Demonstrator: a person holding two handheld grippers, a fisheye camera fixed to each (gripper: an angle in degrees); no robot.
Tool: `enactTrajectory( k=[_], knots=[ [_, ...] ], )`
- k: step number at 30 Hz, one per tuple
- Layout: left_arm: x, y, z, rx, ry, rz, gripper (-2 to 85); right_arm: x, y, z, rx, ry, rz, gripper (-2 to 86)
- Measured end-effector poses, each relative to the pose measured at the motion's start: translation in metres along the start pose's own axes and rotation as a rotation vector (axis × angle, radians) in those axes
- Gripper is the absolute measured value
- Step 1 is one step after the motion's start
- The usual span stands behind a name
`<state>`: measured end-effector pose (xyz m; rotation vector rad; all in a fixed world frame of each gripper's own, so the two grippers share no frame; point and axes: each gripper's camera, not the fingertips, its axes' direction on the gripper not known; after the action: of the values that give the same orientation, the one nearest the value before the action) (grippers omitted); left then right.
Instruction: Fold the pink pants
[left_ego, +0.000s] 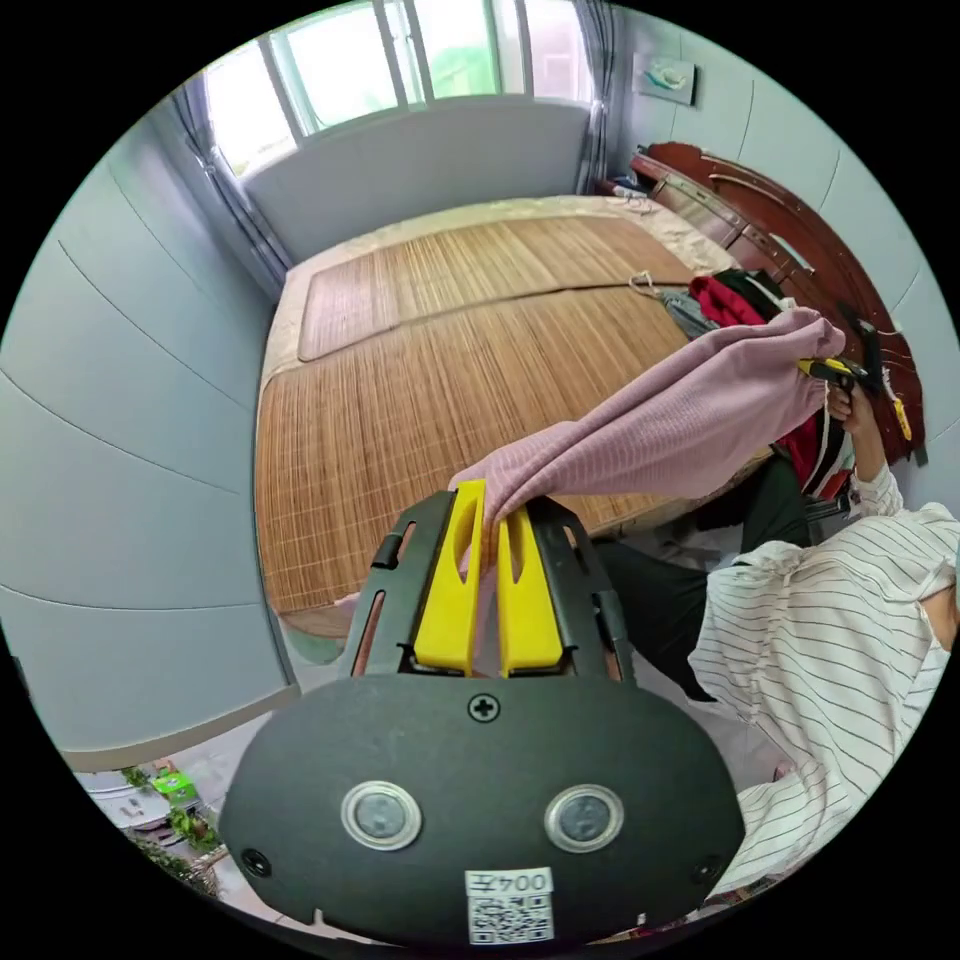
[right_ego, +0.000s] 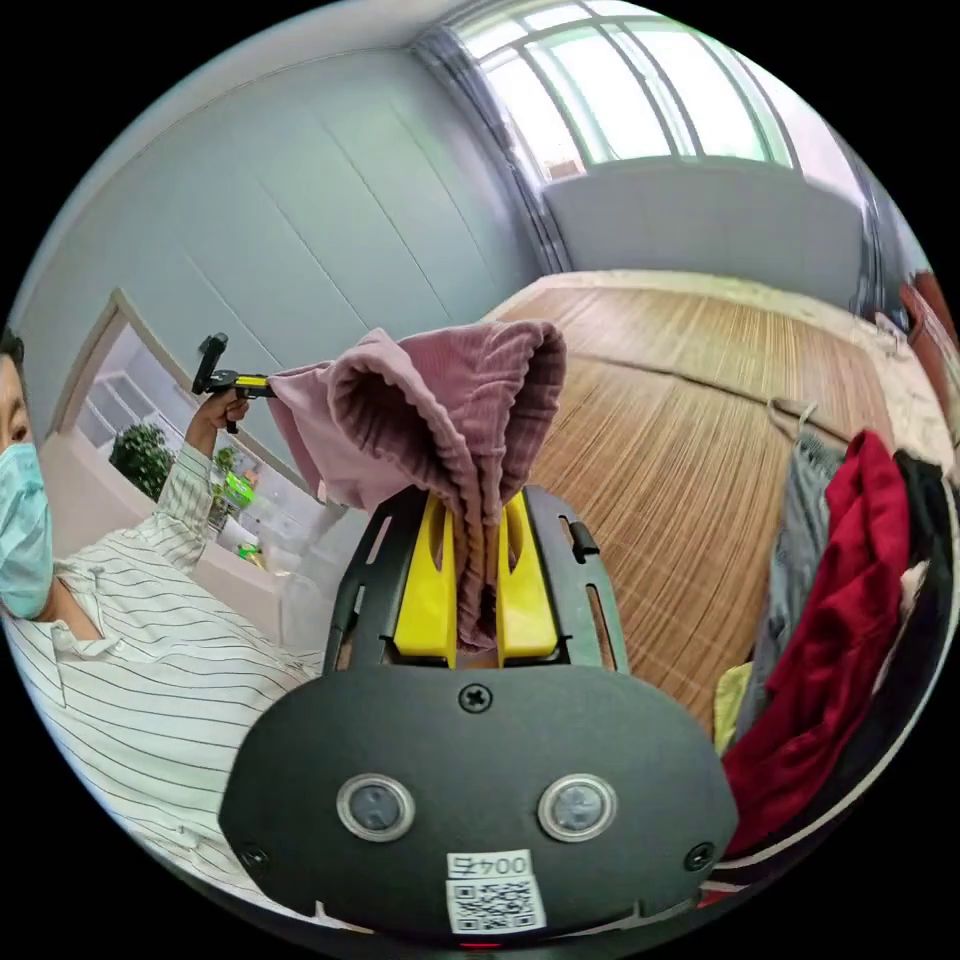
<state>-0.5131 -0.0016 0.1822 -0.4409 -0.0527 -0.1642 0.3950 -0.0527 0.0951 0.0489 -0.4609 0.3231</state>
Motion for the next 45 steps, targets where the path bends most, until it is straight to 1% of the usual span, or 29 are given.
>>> enactTrajectory(
  k=[2,3,5,6,8,9,11,14,17,20,24,27,30,31,32,35,37,39,41,43,45],
  knots=[
    [0.013,-0.068,0.072,-0.146,-0.007,0.033,-0.2,0.041,0.034,0.043,-0.05,-0.012,0.108,6.0],
    [0.018,-0.086,0.093,-0.18,-0.008,0.045,-0.2,0.068,0.055,0.068,-0.081,-0.011,0.177,6.0],
    [0.043,-0.159,0.174,-0.306,-0.005,0.099,-0.2,0.108,0.084,0.1,-0.11,-0.003,0.286,6.0],
    [0.05,-0.177,0.193,-0.332,-0.008,0.114,-0.2,0.133,0.102,0.117,-0.12,0.003,0.351,6.0],
    [0.081,-0.248,0.255,-0.416,-0.038,0.17,-0.2,0.165,0.122,0.138,-0.137,0.021,0.421,5.9],
    [0.088,-0.266,0.268,-0.432,-0.047,0.182,-0.2,0.183,0.132,0.15,-0.152,0.036,0.453,5.9],
    [0.113,-0.332,0.311,-0.495,-0.1,0.226,-0.1,0.207,0.139,0.166,-0.181,0.042,0.481,5.9],
    [0.133,-0.399,0.349,-0.531,-0.149,0.258,-0.1,0.242,0.141,0.193,-0.23,0.031,0.512,5.9],
    [0.145,-0.45,0.382,-0.566,-0.173,0.269,0.2,0.272,0.139,0.219,-0.272,0.009,0.558,6.1],
    [0.154,-0.48,0.417,-0.63,-0.188,0.294,0.7,0.29,0.137,0.243,-0.314,-0.02,0.59,6.2],
    [0.161,-0.496,0.448,-0.67,-0.203,0.31,2.1,0.295,0.139,0.274,-0.382,-0.041,0.62,7.1],
    [0.157,-0.502,0.459,-0.678,-0.212,0.309,4.2,0.29,0.14,0.285,-0.389,-0.084,0.632,8.2],
    [0.13,-0.501,0.456,-0.638,-0.16,0.221,8.5,0.276,0.14,0.278,-0.361,-0.039,0.63,9.9],
    [0.115,-0.497,0.453,-0.608,-0.105,0.172,10.6,0.273,0.14,0.275,-0.351,-0.03,0.628,10.2],
    [0.098,-0.492,0.449,-0.576,-0.047,0.11,12.5,0.264,0.14,0.266,-0.322,-0.001,0.621,10.7],
    [0.069,-0.468,0.445,-0.504,0.022,0.009,16.0,0.218,0.132,0.255,-0.302,0.136,0.513,12.1],
    [0.058,-0.451,0.444,-0.459,0.04,-0.028,17.1,0.179,0.128,0.263,-0.336,0.219,0.418,13.9],
    [0.048,-0.432,0.445,-0.408,0.072,-0.065,17.4,0.126,0.129,0.289,-0.417,0.317,0.291,16.1],
    [0.036,-0.412,0.453,-0.388,0.126,-0.109,17.5,0.099,0.129,0.309,-0.448,0.348,0.266,17.3],
    [0.036,-0.4,0.462,-0.394,0.096,-0.108,17.4,0.083,0.127,0.323,-0.448,0.372,0.293,17.8],
    [0.038,-0.389,0.465,-0.356,0.121,-0.115,17.3,0.064,0.119,0.334,-0.417,0.365,0.346,17.4]
  ],
)
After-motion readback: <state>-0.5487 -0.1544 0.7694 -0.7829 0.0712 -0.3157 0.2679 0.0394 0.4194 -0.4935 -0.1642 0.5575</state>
